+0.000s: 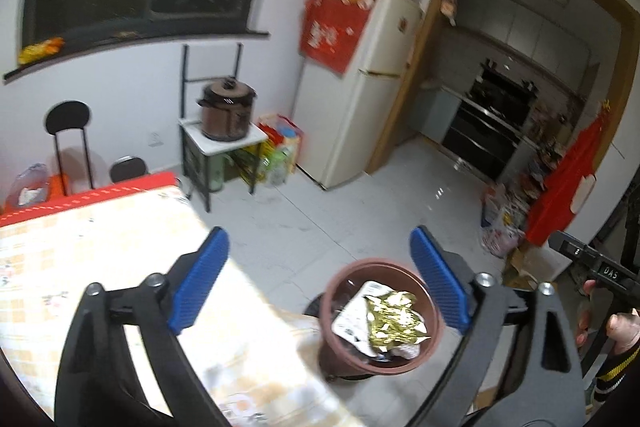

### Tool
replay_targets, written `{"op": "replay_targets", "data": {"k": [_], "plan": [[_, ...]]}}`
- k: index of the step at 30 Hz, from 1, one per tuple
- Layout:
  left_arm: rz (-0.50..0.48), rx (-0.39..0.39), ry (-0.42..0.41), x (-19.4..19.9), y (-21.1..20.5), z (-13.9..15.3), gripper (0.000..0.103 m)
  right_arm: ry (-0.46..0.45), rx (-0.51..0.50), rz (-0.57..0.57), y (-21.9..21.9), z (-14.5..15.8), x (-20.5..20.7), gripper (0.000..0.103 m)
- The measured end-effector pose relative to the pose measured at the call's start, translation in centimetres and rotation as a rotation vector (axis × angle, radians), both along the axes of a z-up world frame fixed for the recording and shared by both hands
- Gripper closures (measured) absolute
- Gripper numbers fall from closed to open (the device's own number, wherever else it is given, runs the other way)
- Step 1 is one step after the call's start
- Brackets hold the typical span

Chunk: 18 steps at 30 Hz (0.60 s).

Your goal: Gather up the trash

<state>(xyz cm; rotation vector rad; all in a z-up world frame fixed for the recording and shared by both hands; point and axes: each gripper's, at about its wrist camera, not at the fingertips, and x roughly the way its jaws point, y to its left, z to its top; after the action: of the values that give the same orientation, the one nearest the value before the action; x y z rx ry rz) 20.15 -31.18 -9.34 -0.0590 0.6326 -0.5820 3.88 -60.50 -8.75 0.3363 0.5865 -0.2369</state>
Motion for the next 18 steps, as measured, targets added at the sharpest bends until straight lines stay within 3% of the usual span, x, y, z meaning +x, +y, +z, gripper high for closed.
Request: {"op": "replay_targets", "data": {"k": [8, 18], "plan": [[0.096, 0.043, -0.098, -3.1, 9.3, 3.1, 0.006, -0.031, -0.067, 0.061, 7.4, 3.2, 0.1, 0.005], [0.167, 0.07, -0.125, -6.7, 18.3, 4.1, 0.006, -0.026, -0.136, 0.086, 14.8, 5.1, -1.2, 0.005]]}}
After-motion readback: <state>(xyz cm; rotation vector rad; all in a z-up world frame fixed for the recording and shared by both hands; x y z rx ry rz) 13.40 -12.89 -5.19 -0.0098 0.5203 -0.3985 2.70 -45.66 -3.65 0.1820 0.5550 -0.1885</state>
